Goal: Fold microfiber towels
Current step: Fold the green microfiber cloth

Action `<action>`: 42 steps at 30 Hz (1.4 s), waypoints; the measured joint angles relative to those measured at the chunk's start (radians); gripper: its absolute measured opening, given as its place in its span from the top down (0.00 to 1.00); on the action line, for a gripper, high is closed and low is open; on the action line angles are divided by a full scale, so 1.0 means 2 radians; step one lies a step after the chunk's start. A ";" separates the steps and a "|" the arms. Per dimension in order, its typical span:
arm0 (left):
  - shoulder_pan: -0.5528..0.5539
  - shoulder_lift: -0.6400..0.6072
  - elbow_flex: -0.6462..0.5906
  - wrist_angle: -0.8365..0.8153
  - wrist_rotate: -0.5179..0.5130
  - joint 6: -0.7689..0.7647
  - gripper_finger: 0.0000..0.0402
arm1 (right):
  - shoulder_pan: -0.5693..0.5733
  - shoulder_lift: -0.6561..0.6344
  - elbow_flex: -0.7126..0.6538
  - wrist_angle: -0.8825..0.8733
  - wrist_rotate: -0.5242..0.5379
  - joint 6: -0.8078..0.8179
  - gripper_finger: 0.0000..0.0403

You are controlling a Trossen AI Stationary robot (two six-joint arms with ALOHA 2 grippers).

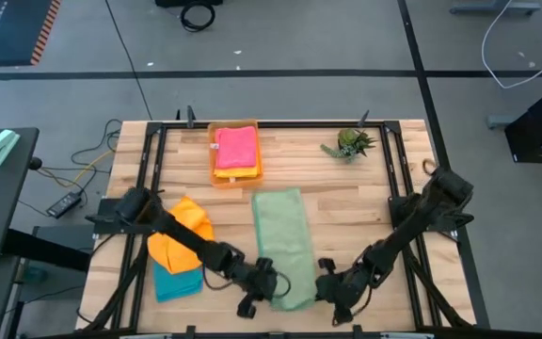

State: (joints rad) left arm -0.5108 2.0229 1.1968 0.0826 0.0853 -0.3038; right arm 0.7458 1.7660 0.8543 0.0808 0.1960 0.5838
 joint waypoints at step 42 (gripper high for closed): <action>0.190 -0.102 0.002 -0.318 -0.259 -0.180 1.00 | -0.448 -0.109 0.001 -0.184 -0.101 -0.084 0.99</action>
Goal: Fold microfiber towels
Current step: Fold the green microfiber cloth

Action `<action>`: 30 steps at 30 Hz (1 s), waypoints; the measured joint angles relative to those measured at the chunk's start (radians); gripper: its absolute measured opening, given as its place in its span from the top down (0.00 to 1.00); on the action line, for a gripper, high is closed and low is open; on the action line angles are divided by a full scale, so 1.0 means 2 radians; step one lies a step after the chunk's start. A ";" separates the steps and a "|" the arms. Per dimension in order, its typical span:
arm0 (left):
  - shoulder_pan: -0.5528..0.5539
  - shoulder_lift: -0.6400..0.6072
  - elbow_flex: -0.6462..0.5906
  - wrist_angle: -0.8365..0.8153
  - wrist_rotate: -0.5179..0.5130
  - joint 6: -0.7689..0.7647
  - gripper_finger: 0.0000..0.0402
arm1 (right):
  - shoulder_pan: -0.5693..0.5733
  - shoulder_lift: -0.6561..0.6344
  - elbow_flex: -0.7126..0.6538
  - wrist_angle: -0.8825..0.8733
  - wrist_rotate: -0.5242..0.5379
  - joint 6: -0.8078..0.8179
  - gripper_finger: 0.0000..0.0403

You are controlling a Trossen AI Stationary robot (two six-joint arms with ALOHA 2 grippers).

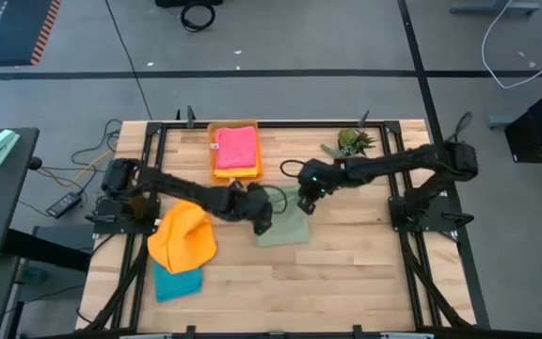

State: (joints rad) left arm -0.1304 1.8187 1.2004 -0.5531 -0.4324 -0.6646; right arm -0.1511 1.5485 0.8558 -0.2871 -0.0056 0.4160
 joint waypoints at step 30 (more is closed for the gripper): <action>0.049 -0.065 0.002 0.033 0.092 0.054 0.69 | 0.032 -0.055 -0.018 0.021 0.000 0.054 0.74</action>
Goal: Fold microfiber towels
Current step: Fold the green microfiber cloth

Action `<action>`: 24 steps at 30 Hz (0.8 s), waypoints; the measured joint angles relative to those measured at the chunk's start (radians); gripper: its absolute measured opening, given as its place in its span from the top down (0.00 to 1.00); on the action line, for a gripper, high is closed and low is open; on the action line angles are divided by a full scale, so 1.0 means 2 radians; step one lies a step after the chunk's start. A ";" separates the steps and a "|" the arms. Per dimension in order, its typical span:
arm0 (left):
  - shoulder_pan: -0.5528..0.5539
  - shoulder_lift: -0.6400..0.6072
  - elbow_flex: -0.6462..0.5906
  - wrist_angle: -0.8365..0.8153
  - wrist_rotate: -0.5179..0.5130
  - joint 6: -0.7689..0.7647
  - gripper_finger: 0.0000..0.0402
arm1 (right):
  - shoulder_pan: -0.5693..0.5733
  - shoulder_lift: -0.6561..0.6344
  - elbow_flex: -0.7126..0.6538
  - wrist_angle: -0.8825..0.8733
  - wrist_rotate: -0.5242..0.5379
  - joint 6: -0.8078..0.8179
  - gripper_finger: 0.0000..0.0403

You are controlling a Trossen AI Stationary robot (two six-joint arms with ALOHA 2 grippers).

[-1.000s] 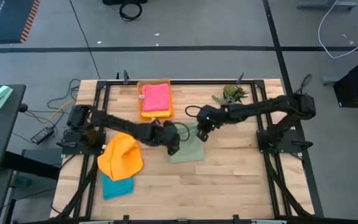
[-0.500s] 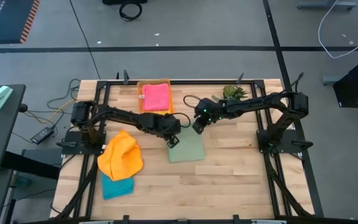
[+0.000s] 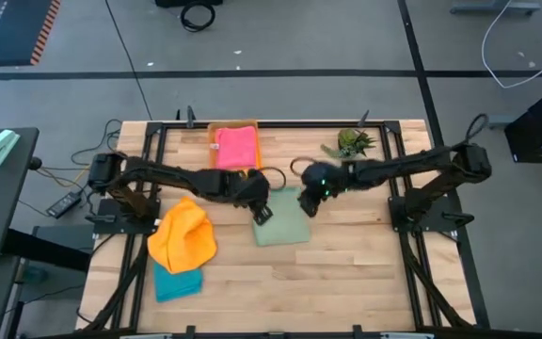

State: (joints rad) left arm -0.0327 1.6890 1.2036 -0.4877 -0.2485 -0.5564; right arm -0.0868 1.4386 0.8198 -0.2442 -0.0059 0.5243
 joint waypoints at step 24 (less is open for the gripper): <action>-0.078 0.149 0.000 0.103 0.002 -0.083 0.99 | 0.046 0.135 -0.021 0.053 0.021 0.013 0.99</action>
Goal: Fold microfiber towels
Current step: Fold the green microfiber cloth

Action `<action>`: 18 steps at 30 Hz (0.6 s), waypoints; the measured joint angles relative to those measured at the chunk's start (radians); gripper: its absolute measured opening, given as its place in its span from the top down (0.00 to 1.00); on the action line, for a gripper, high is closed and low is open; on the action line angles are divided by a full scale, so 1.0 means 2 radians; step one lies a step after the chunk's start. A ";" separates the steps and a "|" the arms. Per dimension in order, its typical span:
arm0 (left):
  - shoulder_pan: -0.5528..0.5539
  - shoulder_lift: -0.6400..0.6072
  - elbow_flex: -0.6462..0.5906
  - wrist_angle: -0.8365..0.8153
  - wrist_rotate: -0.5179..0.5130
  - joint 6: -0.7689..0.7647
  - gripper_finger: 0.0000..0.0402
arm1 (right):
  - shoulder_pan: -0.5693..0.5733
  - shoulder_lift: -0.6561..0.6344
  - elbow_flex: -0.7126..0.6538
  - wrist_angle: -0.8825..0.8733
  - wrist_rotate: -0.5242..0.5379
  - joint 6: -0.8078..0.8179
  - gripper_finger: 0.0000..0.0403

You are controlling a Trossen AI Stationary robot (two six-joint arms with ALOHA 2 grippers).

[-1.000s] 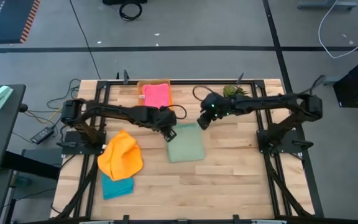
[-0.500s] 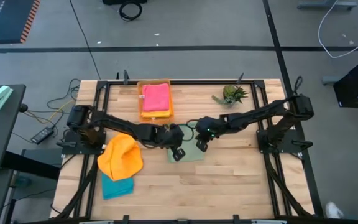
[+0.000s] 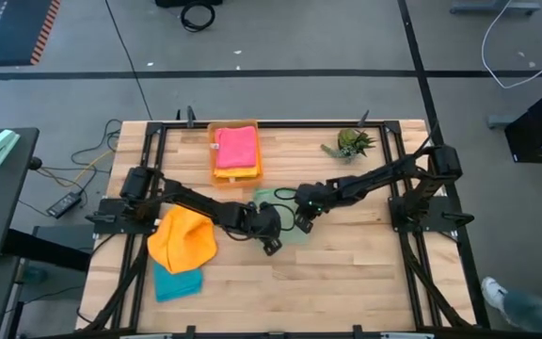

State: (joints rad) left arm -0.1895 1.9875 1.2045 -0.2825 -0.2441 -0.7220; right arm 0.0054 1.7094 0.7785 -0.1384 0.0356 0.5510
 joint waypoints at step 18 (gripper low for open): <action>0.006 -0.107 0.019 -0.056 0.016 0.107 0.96 | 0.106 -0.112 -0.003 -0.092 0.059 0.125 0.99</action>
State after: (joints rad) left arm -0.1772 1.7731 1.2427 -0.3943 -0.2131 -0.5076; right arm 0.2179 1.4854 0.7723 -0.3232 0.1535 0.8011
